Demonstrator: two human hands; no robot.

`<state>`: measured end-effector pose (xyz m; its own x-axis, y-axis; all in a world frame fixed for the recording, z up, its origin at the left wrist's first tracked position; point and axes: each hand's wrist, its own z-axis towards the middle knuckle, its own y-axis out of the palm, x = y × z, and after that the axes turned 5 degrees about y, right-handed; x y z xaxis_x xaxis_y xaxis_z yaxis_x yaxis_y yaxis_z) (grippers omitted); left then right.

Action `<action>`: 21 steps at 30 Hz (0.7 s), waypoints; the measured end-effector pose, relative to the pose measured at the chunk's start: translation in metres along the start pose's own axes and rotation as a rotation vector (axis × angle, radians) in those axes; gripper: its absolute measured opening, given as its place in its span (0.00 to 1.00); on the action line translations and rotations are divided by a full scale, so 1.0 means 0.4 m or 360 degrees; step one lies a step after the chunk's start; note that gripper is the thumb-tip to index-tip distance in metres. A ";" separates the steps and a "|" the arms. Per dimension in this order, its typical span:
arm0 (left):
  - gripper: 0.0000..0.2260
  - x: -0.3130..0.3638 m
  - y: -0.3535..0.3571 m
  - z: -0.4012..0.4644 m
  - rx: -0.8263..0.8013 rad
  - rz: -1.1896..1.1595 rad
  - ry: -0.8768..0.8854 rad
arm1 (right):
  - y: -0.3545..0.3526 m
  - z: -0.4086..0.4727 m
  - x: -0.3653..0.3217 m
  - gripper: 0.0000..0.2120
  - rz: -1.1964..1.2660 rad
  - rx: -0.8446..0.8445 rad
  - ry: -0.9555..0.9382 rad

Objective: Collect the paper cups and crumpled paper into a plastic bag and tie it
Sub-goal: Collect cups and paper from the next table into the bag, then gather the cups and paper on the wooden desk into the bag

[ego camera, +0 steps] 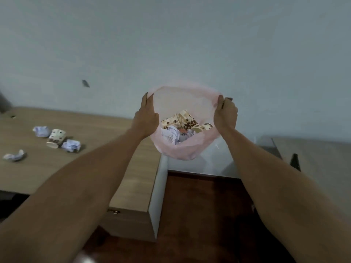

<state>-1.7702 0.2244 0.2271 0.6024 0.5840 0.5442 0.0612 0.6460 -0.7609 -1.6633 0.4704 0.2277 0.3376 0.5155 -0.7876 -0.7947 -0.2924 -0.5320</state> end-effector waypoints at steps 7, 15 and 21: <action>0.37 -0.319 -0.106 -0.086 0.0036 0.0090 -0.0389 | 0.353 -0.108 -0.125 0.24 0.0102 -0.0367 -0.0133; 0.38 -0.546 -0.157 -0.052 0.0081 0.0220 -0.0625 | 0.656 -0.113 -0.222 0.23 0.0153 -0.0635 -0.0199; 0.41 -0.690 -0.173 0.017 0.0047 0.0313 -0.0761 | 0.835 -0.068 -0.280 0.22 0.0182 -0.0722 -0.0259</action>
<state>-1.9461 0.0219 0.1319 0.1684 0.8507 0.4980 -0.0433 0.5111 -0.8584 -1.9529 0.2930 0.1296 0.1493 0.5682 -0.8092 -0.5100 -0.6569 -0.5553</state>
